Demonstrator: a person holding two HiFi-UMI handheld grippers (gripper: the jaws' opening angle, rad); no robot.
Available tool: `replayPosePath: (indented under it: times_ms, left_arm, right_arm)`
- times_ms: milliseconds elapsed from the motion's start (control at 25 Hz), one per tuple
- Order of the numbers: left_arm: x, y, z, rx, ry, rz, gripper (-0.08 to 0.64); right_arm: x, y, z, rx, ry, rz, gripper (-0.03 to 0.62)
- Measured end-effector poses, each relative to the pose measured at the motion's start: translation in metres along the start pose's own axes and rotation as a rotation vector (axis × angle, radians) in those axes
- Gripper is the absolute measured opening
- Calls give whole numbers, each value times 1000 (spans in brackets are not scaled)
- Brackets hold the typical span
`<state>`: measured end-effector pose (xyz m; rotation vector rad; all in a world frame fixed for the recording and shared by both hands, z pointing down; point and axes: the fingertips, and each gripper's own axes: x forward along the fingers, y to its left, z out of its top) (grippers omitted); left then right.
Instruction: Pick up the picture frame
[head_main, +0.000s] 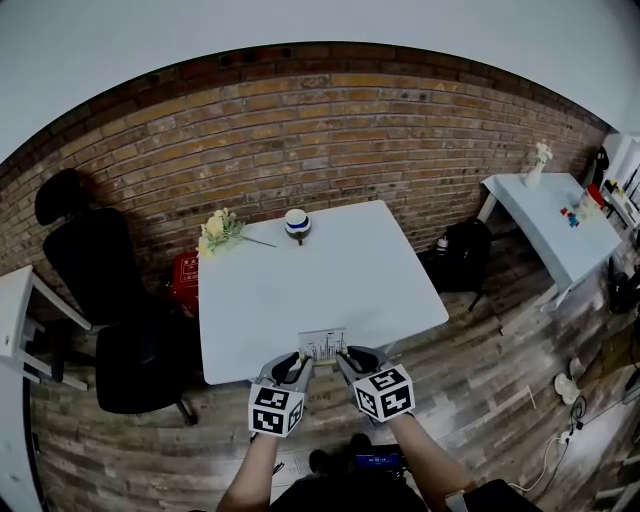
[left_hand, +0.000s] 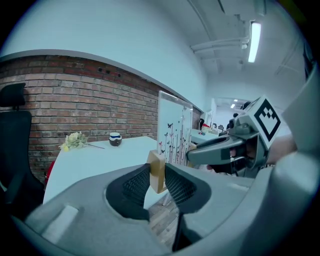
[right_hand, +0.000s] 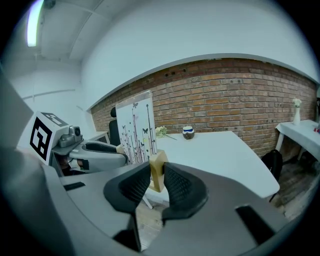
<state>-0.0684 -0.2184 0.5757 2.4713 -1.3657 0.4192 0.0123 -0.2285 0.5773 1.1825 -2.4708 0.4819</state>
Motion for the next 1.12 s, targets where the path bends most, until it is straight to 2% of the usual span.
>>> replayPosePath:
  times_ms: [480,1120]
  left_arm:
    - [13,-48,-7,-19,9,2,101]
    - [20,-64,2,0,12,42,101]
  right_arm:
    - [-36,-29,-20,7,14,2,92]
    - [-48,-43,-18,15,-8,34,91]
